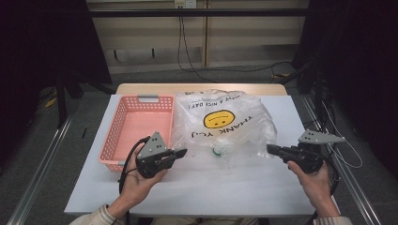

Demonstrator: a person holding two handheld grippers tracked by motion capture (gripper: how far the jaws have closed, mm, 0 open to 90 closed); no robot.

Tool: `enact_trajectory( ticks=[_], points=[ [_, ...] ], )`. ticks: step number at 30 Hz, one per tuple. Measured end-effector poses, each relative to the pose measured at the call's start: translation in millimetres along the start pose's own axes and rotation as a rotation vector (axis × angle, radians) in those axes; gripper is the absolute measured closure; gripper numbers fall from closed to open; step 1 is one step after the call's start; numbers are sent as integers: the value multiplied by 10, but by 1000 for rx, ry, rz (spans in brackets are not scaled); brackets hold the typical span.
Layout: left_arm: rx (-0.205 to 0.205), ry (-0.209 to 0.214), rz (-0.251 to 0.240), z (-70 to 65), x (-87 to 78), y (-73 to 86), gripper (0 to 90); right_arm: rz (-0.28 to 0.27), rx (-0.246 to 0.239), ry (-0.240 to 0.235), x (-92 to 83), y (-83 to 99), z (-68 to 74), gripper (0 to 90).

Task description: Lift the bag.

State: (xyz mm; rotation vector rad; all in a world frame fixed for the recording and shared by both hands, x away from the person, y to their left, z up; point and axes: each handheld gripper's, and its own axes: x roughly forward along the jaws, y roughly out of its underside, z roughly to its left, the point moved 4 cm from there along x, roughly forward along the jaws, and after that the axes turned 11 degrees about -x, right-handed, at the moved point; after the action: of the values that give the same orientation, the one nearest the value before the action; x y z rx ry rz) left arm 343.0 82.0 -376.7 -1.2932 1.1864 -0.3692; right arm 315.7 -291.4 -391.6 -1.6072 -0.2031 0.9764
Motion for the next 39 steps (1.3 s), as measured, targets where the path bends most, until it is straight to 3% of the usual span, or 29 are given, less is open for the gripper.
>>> enact_trajectory(
  ticks=[8,18,24,29,39],
  points=[
    [-7,-3,-54,17,-50,-155,900,-39,-6,16,-16,-161,-89,900],
    [-10,-5,-73,28,-81,-222,900,-64,-17,19,-12,-274,-101,900],
    [0,-10,-123,34,-167,-385,900,-104,-27,35,-66,-427,-147,900],
    [0,-5,-188,32,-285,-648,900,-169,-47,66,-209,-718,-226,900],
    [28,9,-326,-27,-550,-1264,900,-294,-100,107,-482,-1534,-340,900]
  ],
)
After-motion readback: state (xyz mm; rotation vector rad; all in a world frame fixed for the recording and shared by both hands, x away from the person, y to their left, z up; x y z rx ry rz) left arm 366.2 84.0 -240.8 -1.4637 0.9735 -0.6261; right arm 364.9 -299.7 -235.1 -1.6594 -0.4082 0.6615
